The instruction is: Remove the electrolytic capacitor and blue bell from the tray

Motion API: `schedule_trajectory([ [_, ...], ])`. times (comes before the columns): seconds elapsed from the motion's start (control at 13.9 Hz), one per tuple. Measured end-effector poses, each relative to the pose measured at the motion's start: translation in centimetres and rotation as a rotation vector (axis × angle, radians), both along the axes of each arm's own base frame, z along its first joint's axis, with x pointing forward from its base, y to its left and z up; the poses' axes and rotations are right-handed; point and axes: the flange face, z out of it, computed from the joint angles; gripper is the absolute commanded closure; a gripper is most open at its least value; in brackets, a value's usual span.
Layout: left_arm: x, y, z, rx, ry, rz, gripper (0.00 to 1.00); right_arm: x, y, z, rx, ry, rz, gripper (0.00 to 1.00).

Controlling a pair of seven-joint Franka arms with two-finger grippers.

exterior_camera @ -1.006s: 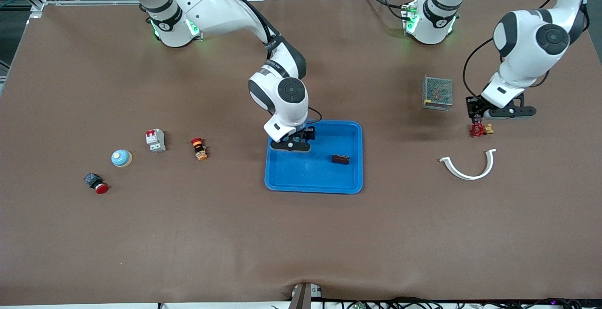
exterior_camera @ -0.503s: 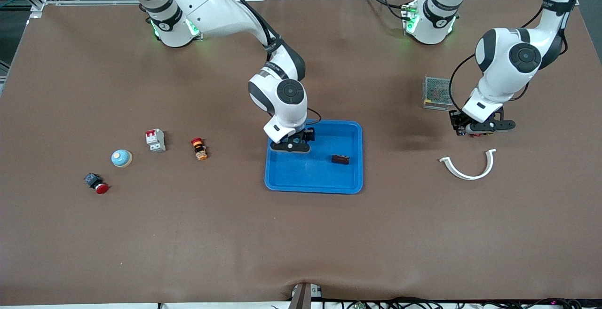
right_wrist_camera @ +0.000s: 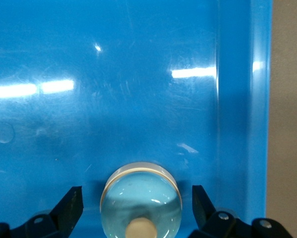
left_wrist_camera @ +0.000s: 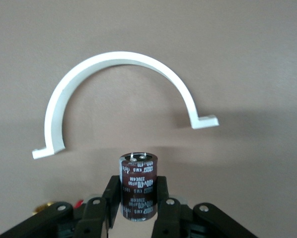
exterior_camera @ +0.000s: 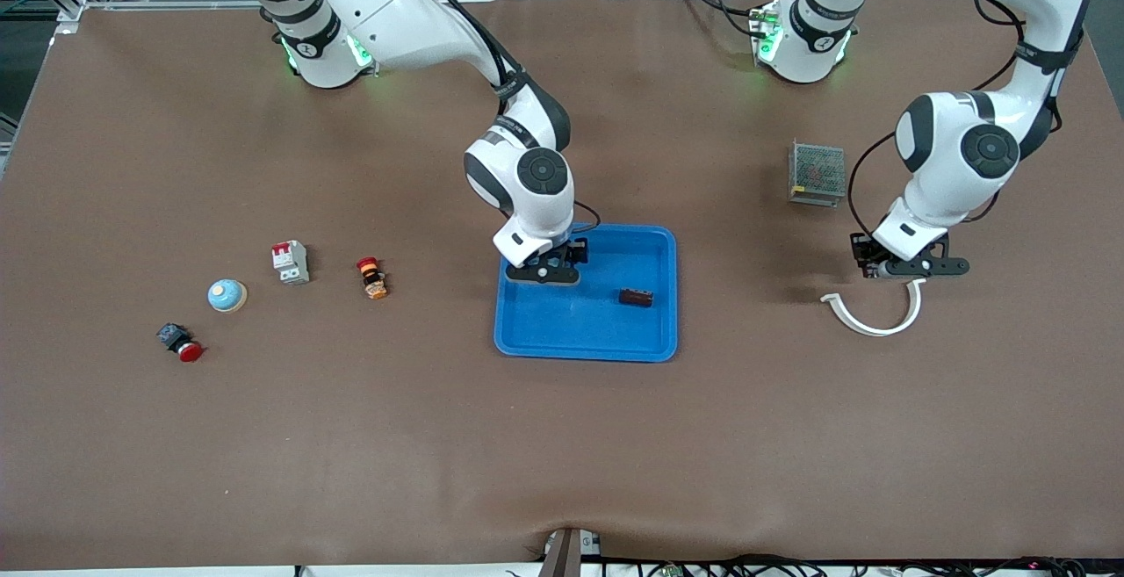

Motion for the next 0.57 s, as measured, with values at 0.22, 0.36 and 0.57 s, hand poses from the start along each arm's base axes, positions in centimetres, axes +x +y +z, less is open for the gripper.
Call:
schedule_trajectory([
  [0.22, 1.1, 0.5, -0.7, 0.005, 0.002, -0.002, 1.00, -0.1, -0.1, -0.3, 0.002, -0.001, 0.001, 0.42],
  [0.36, 1.6, 0.5, -1.2, 0.007, 0.006, -0.003, 1.00, 0.0, 0.0, -0.2, 0.003, -0.002, 0.001, 0.43],
  [0.57, 1.9, 0.7, -1.9, 0.008, 0.015, 0.000, 1.00, 0.0, 0.0, -0.1, 0.004, -0.004, 0.001, 0.44],
])
